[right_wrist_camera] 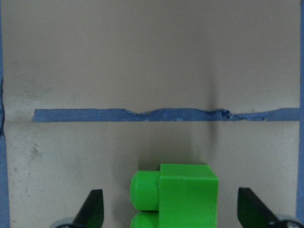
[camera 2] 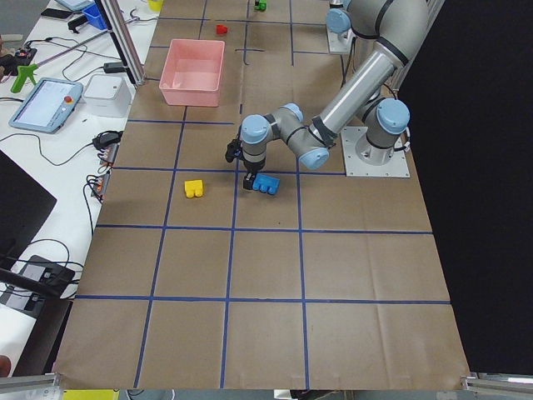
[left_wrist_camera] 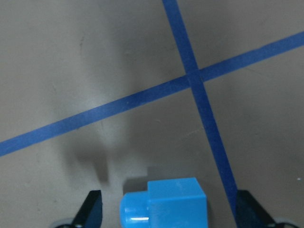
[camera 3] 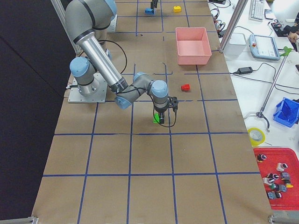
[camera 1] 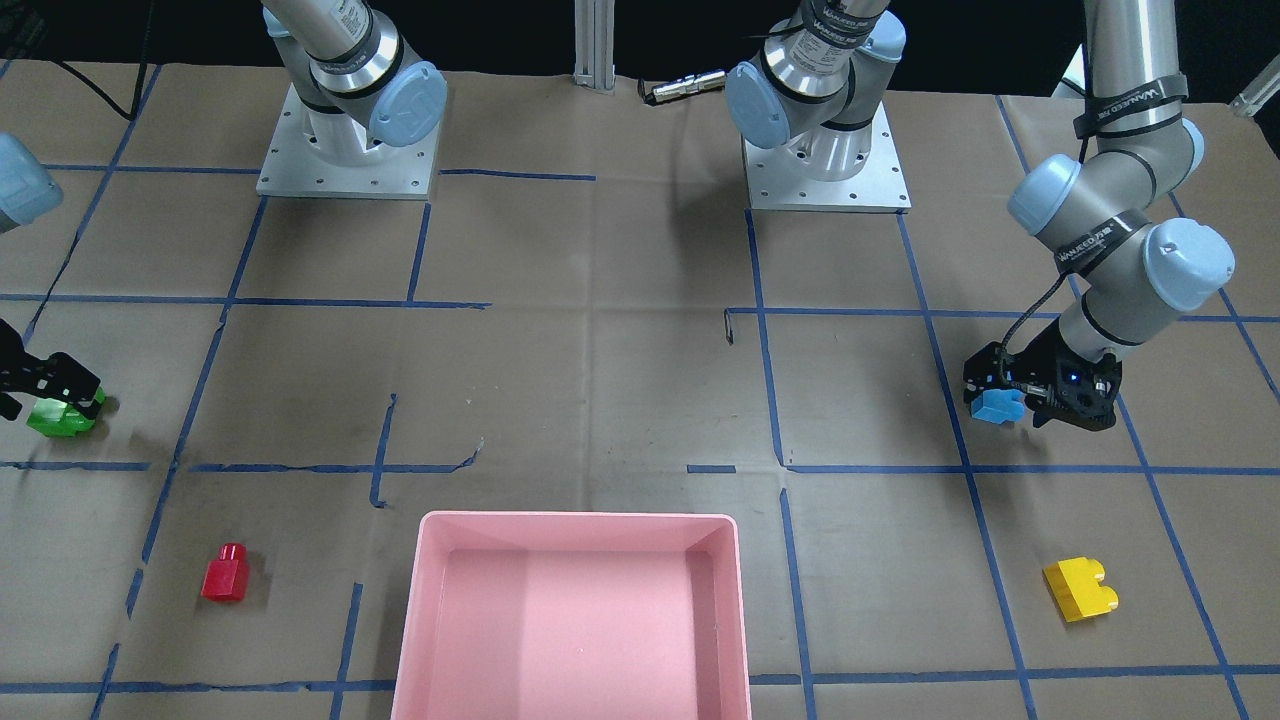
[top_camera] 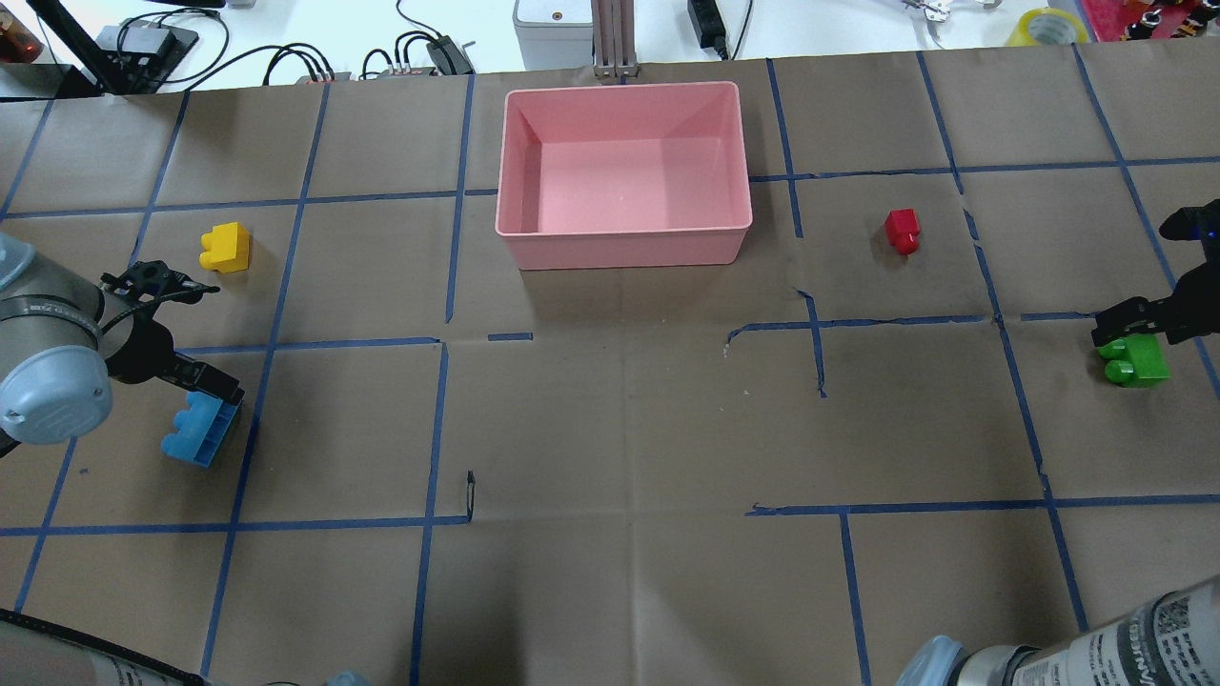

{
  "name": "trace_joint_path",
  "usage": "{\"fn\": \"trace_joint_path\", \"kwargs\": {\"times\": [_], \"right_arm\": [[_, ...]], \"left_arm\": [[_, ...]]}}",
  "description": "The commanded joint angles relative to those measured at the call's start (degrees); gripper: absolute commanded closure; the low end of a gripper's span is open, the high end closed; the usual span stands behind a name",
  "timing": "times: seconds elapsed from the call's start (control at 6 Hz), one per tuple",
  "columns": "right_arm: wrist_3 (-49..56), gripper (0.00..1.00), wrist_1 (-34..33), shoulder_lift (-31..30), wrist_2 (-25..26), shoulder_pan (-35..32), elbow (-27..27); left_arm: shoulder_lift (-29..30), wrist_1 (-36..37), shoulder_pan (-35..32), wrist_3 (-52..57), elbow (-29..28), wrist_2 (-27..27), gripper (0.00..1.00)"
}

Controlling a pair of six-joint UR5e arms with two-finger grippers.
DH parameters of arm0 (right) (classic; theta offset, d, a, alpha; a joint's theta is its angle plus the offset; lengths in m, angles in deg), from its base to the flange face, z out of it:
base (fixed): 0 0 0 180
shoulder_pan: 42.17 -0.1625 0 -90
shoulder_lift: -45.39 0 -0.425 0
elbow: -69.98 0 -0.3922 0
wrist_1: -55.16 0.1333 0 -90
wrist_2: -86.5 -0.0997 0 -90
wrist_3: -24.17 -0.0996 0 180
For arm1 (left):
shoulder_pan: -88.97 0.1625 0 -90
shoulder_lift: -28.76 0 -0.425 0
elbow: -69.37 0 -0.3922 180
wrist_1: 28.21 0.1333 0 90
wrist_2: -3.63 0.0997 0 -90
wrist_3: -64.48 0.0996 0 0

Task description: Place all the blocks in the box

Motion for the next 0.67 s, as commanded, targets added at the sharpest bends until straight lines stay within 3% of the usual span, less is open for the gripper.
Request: {"fn": "trace_joint_path", "kwargs": {"times": [0.0, 0.33, 0.5], "right_arm": [[0.30, 0.02, -0.06, 0.69, 0.80, 0.99, 0.14], [0.57, 0.04, -0.15, 1.48, 0.80, 0.99, 0.14], [0.57, 0.07, -0.06, 1.48, 0.98, 0.99, 0.57]], "left_arm": [[0.25, 0.75, 0.19, 0.73, 1.39, 1.32, 0.01], [0.25, 0.76, 0.19, 0.65, 1.48, 3.51, 0.03], [0.25, 0.76, 0.19, 0.56, 1.57, 3.53, 0.14]]}}
